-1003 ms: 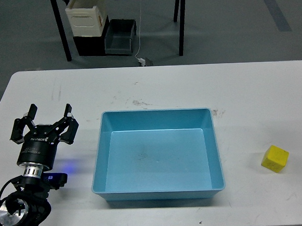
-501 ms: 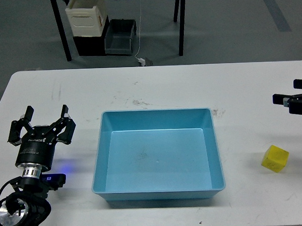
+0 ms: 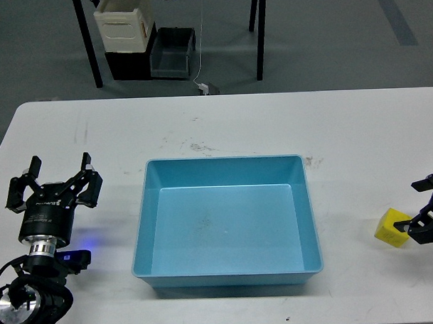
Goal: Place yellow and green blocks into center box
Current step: 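Lower the right gripper onto the yellow cube and close it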
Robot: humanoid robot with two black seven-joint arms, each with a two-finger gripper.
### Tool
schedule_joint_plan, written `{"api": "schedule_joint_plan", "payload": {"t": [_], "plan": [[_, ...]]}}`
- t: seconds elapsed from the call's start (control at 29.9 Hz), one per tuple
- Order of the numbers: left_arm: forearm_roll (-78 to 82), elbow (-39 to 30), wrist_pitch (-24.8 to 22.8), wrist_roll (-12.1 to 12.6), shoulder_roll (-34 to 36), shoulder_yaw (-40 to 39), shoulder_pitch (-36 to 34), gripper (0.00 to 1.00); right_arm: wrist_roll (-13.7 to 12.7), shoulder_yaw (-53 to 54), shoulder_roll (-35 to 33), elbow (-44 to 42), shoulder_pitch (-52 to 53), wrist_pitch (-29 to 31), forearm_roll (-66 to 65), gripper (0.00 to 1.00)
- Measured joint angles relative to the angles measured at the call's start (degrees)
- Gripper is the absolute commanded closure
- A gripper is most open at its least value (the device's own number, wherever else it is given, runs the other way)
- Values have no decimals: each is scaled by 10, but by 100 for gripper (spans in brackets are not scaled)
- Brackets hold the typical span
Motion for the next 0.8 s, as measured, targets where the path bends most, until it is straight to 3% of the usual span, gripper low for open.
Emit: {"api": "schedule_joint_plan", "payload": {"t": [0.53,0.74,0.8], "plan": [[0,16,0,-1,-1,0,-1,0,0,-38,65,-95,-8,6,0,3],[0,22,-1,-3,-6,0,0,0,0,-38,103,-125,-20,1,0,16],[0,26,-2,-3,-8,0,0,0,0,-38,113,-129,-22,-1,0,27]]}}
